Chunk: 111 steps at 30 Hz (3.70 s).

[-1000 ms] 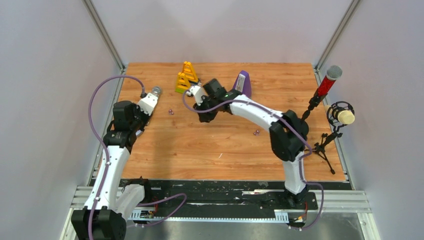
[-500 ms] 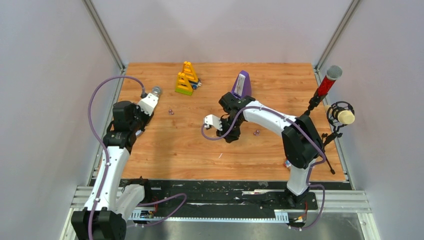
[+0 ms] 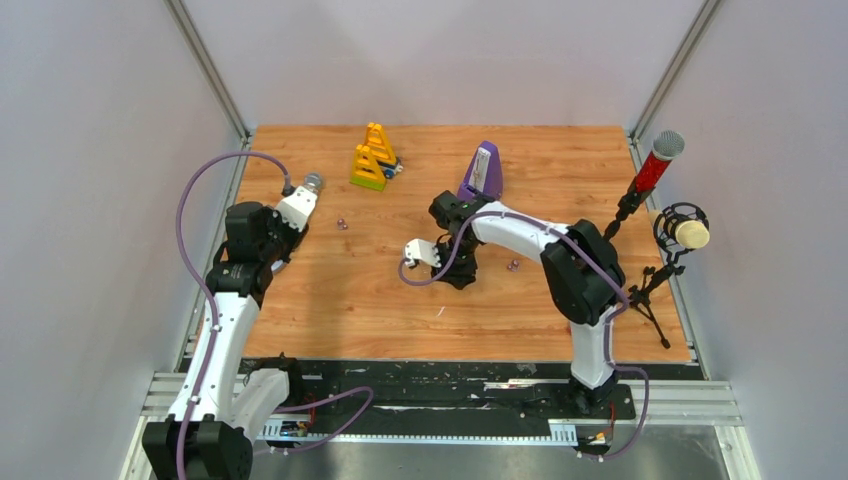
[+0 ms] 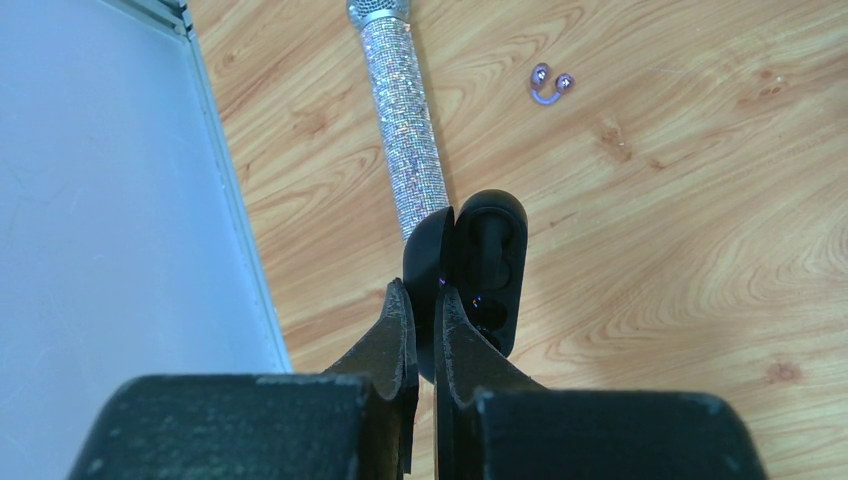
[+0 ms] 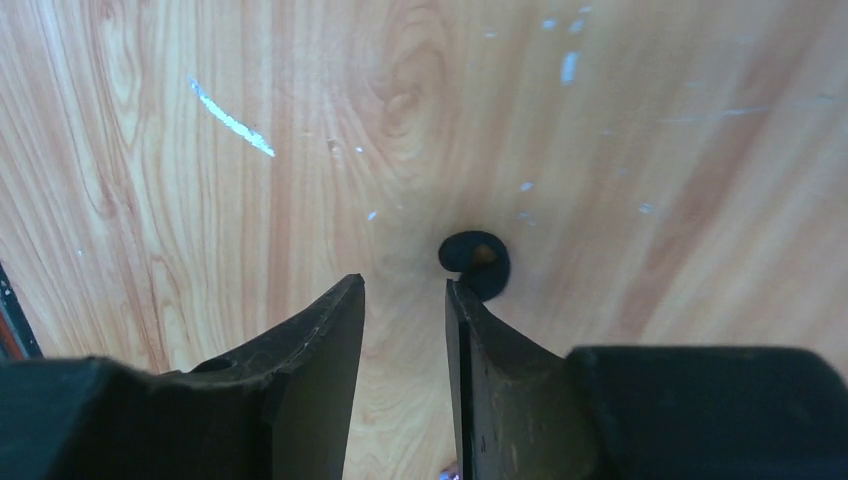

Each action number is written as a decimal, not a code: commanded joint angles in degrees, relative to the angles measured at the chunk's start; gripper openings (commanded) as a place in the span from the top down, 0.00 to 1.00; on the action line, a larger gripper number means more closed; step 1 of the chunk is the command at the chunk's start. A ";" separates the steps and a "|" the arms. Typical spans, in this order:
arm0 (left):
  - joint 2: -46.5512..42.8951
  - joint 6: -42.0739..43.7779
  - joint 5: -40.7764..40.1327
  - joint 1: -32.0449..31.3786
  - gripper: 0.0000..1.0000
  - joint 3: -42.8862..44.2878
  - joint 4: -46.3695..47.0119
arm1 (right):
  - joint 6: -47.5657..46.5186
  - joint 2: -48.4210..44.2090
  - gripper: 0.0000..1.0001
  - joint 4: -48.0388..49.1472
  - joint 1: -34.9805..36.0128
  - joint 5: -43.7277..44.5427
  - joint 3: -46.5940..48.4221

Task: Insert the wireless bluetooth earbuds into the charging case
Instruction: Move the right earbud to the center of the board, then pick up the right earbud from the center of the board.

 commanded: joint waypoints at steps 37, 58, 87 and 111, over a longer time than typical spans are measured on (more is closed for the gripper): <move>16.73 2.21 11.67 -16.64 0.99 10.56 -1.22 | 5.45 9.81 0.55 0.35 -11.56 -17.02 14.17; 17.13 2.92 10.61 -17.86 0.98 10.23 -1.23 | 6.47 12.94 0.50 -0.84 -11.48 -16.03 13.29; 16.64 2.89 10.55 -18.13 0.98 9.87 -0.70 | 5.49 6.53 0.53 -1.68 -10.99 -19.54 5.58; 16.64 2.89 10.45 -18.13 0.99 9.77 -0.56 | 7.03 7.48 0.54 1.66 -11.86 -17.85 15.94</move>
